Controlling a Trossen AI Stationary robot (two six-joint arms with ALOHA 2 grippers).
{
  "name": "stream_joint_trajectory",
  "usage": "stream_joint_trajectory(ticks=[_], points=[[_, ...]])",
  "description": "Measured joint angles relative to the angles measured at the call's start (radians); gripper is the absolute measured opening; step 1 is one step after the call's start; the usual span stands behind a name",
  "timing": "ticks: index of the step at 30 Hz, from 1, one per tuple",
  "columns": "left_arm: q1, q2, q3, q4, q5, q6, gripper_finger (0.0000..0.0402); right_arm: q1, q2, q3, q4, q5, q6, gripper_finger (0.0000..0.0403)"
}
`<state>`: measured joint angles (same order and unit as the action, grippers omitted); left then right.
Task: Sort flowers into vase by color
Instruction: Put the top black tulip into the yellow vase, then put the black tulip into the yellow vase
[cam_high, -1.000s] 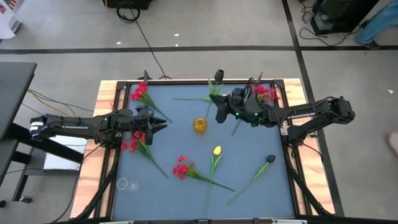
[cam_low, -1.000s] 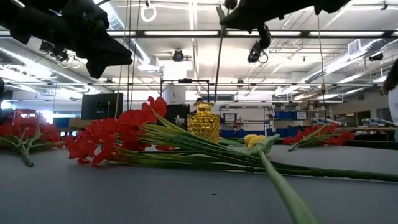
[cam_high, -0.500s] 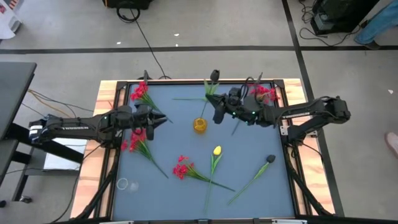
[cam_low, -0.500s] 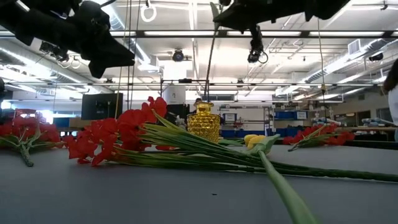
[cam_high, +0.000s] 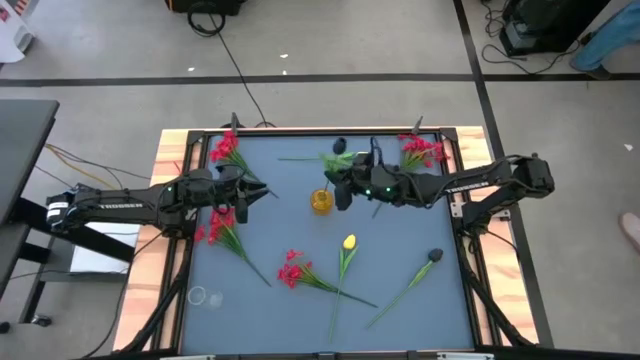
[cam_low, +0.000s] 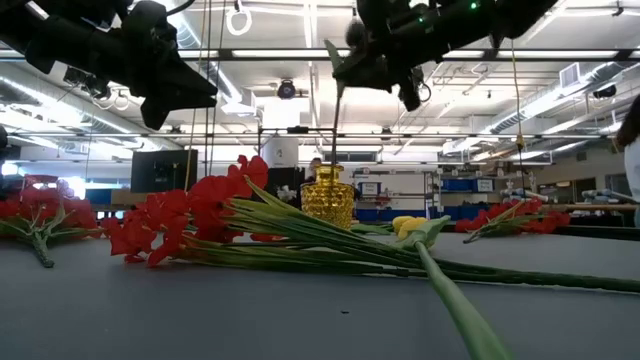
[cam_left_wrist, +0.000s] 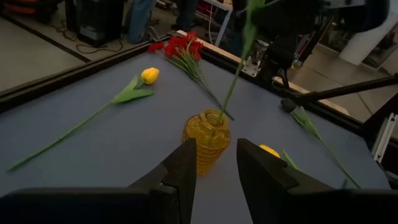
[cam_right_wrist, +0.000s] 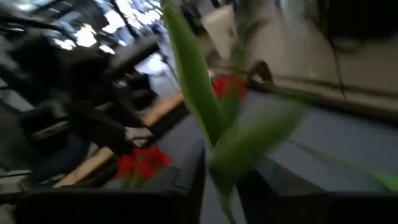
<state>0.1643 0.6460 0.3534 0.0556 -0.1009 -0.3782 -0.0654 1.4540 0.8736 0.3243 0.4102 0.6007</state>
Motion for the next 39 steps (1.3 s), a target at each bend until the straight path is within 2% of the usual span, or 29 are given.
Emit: stream_joint_trajectory(ticks=[3,7,9,12,15,18,24,28,32,35,39], points=[[0.003,0.0,0.0,0.0,0.0,0.005,0.0121,-0.014,-0.014,0.046,-0.159,0.004,0.101,0.0148],[0.003,0.0,0.0,0.0,0.0,0.045,0.0121,-0.049,-0.018,0.144,-0.343,-0.106,0.195,0.0208],[0.003,0.002,0.0,0.0,-0.005,0.048,0.0121,-0.065,-0.018,0.204,-0.456,-0.168,0.239,0.023],[0.003,0.002,0.0,-0.015,-0.014,0.048,0.0121,-0.076,-0.018,0.31,-0.693,-0.188,0.375,0.0249],[0.003,0.002,0.0,-0.028,-0.014,0.048,0.0121,-0.083,-0.018,0.412,-0.98,-0.184,0.524,0.0254],[0.003,0.003,0.0,-0.034,-0.014,0.048,0.0121,-0.083,-0.018,0.478,-1.166,-0.164,0.603,0.0255],[0.003,0.003,0.0,-0.033,-0.014,0.047,0.0121,-0.079,-0.018,0.557,-1.19,-0.172,0.543,0.0255],[0.003,0.003,0.0,-0.033,-0.015,0.033,0.0121,-0.036,-0.018,0.57,-1.391,-0.184,0.716,0.0255],[0.003,0.003,0.0,-0.048,-0.02,0.033,0.0121,0.055,-0.011,0.562,-1.612,-0.218,0.911,0.0255],[0.003,0.003,0.0,-0.059,-0.022,0.034,0.0121,0.129,-0.01,0.543,-1.68,-0.254,1.02,0.0255],[0.003,0.003,0.0,-0.06,-0.022,0.034,0.0121,0.235,-0.009,0.508,-1.684,-0.301,1.171,0.0255]])
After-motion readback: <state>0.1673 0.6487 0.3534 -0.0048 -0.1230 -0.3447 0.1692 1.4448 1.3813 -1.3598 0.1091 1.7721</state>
